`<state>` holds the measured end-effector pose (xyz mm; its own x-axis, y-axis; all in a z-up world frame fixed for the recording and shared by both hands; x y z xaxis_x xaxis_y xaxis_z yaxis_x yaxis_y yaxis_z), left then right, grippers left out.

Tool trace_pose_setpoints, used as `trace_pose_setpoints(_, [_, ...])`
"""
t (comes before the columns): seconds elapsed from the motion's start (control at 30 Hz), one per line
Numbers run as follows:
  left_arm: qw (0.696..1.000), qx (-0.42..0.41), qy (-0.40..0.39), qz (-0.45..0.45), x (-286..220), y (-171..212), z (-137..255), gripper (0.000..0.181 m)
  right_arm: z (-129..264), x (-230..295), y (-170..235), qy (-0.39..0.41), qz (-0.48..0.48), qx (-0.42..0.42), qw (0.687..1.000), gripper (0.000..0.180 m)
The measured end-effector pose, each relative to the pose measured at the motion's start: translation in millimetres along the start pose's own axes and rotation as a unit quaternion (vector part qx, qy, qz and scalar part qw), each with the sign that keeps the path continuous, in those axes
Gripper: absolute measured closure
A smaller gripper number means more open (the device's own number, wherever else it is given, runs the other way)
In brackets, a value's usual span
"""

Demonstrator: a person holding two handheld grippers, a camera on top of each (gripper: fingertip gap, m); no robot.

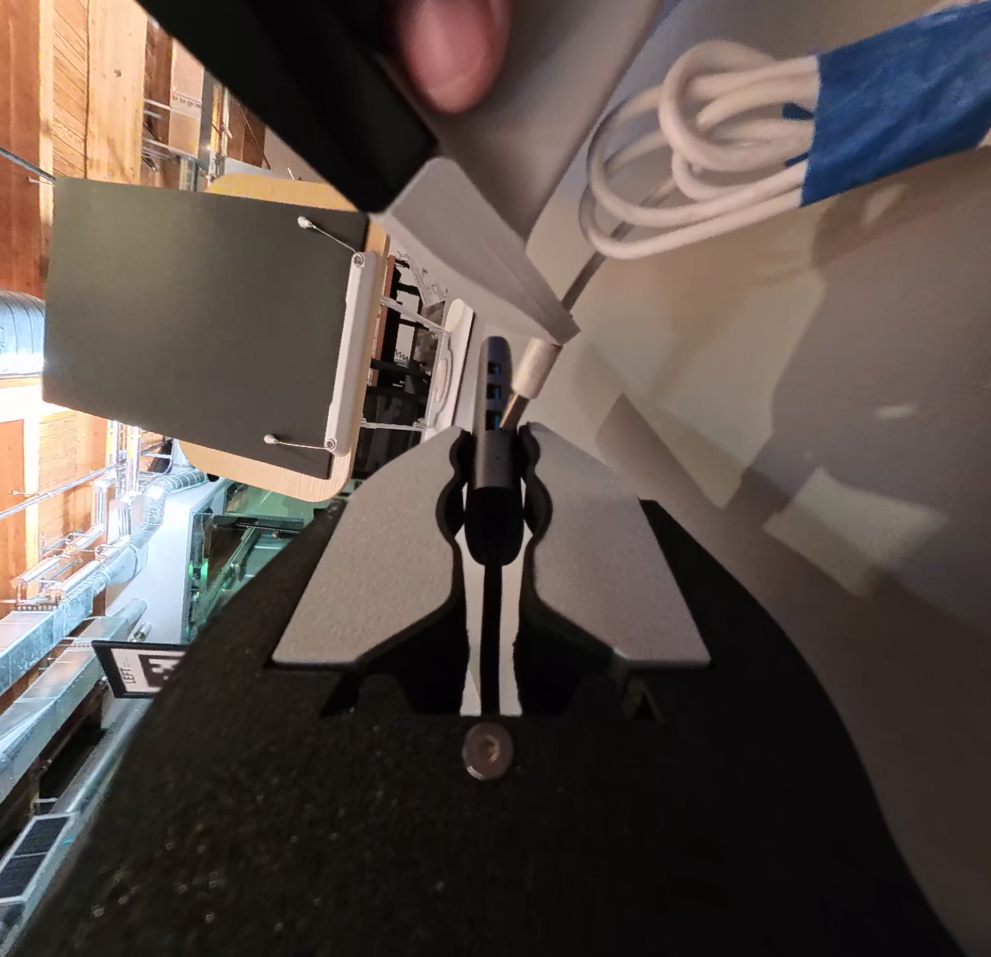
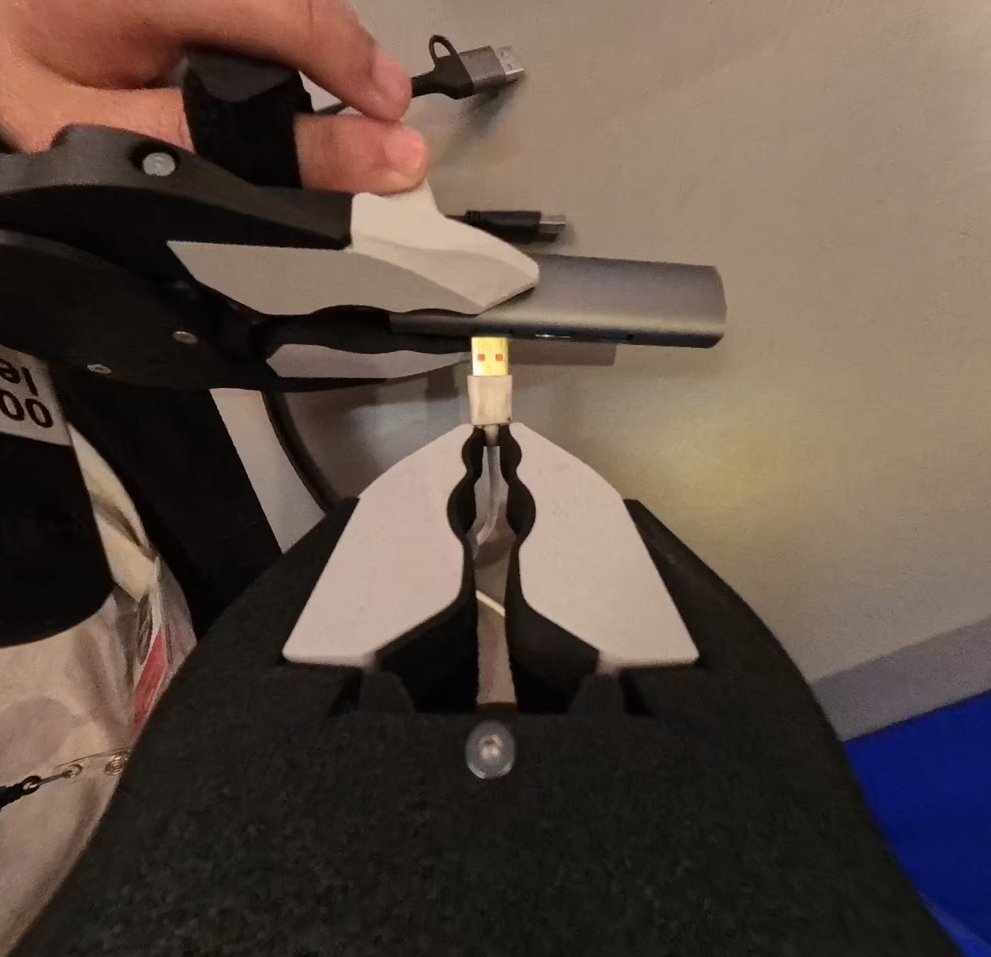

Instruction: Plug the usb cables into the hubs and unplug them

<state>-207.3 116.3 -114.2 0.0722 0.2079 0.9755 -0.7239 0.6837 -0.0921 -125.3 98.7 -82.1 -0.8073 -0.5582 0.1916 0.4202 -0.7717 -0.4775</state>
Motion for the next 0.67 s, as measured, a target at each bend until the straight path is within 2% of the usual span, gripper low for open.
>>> trace_pose_setpoints(0.17, [0.999, 0.007, -0.01, -0.04, -1.1, -0.7, 1.0, 0.164, -2.8, -0.4, 0.3, 0.004, -0.002, 0.006, 1.0, 0.174])
trace_pose_setpoints(0.67, [0.999, 0.009, -0.007, -0.053, -4.8, -2.6, -0.1, 0.164, -0.7, -1.1, 0.6, 0.0, -0.007, 0.005, 1.0, 0.174])
Point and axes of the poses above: each gripper's, where its closed fingertips meet, z back along the fingers, y out of its underside, x = y × z across the jaws, the point moved 6 cm from there along z, back along the fingers, and after that the axes turned 12 degrees about -z, right-handed, at the moved point
